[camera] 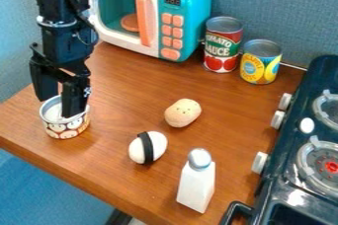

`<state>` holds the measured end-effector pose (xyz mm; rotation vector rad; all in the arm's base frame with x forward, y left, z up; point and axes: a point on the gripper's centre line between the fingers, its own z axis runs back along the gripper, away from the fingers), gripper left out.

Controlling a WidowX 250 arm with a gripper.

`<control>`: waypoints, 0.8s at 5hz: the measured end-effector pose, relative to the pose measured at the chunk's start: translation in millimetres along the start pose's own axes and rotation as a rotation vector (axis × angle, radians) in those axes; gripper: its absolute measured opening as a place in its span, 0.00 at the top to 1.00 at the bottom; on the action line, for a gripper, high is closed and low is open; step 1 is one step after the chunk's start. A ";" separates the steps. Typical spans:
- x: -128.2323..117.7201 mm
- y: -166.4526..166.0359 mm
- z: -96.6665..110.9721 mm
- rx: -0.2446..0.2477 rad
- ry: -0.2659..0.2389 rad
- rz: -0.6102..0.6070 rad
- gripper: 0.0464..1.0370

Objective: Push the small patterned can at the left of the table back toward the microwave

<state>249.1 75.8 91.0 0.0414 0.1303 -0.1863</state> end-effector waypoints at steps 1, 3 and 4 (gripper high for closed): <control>-1.6 -1.9 -6.8 -0.012 0.020 -0.001 0.04; -25.8 -8.8 -35.2 -0.007 0.028 0.075 0.04; -31.7 2.6 -42.2 0.028 0.069 0.142 0.04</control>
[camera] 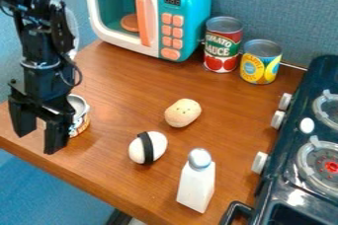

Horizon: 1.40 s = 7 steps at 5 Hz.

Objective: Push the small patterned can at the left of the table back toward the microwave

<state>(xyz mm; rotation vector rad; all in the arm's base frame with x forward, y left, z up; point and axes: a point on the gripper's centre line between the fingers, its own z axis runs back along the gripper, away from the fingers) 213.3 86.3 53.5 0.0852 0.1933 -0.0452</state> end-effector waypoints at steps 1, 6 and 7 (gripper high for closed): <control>11.7 8.2 -17.4 0.019 0.059 0.012 0.04; 102.1 27.4 -18.6 -0.124 -0.043 -0.091 0.04; 134.3 28.8 -13.4 -0.158 -0.118 -0.094 0.04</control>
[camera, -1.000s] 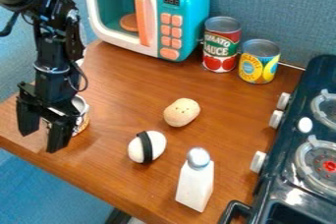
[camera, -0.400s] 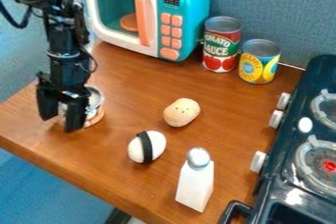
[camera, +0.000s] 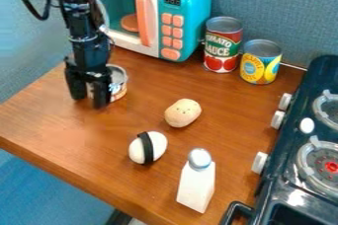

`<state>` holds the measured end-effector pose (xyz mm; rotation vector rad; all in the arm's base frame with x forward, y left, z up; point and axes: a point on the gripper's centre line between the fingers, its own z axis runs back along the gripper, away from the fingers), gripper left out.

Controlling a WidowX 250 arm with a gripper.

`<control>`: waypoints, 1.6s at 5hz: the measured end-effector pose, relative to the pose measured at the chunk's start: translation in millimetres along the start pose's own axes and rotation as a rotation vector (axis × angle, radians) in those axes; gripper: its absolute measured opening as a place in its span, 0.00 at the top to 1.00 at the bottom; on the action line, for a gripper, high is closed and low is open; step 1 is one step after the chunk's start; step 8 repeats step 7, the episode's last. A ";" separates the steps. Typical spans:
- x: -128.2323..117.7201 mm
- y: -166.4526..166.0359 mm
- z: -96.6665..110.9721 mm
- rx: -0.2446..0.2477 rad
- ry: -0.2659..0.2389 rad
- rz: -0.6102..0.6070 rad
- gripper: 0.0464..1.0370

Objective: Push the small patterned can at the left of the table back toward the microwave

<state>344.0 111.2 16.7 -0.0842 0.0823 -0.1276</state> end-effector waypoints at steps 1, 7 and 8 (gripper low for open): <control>5.5 0.2 2.3 -0.006 -0.010 -0.001 0.04; -3.8 -83.7 71.2 0.073 -0.096 -0.167 0.04; -3.8 -83.7 71.2 0.073 -0.096 -0.167 0.04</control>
